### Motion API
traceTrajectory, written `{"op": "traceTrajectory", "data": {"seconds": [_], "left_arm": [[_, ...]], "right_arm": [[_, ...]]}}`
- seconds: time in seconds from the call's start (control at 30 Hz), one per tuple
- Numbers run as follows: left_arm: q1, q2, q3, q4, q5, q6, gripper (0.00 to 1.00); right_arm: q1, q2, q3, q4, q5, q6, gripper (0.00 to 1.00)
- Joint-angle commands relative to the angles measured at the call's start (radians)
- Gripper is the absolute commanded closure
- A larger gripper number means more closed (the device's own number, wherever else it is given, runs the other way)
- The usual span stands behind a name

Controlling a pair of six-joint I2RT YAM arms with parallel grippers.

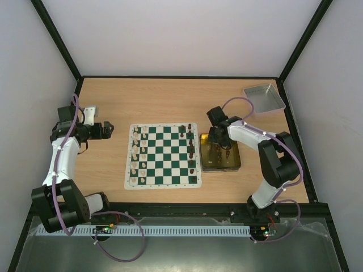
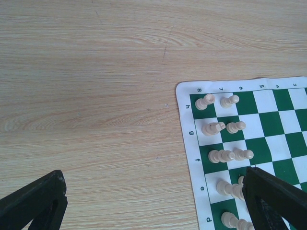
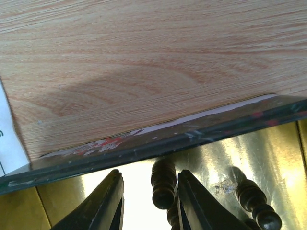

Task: Set up the chess pieces on the board
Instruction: Pick up the chess piece from the storage box.

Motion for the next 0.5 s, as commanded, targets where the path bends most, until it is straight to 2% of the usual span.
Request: {"op": "traceTrajectory", "data": {"seconds": [0.0, 0.23, 0.47], "left_arm": [[0.005, 0.002, 0.001, -0.018, 0.018, 0.014, 0.01], [0.005, 0.004, 0.001, -0.019, 0.019, 0.014, 0.01], [0.005, 0.005, 0.001, -0.019, 0.02, 0.012, 0.01]], "right_arm": [[-0.01, 0.025, -0.022, 0.025, 0.006, -0.007, 0.71], [-0.013, 0.038, -0.034, 0.042, -0.019, 0.003, 0.83], [-0.013, -0.024, -0.031, 0.002, 0.014, -0.002, 0.92]]}}
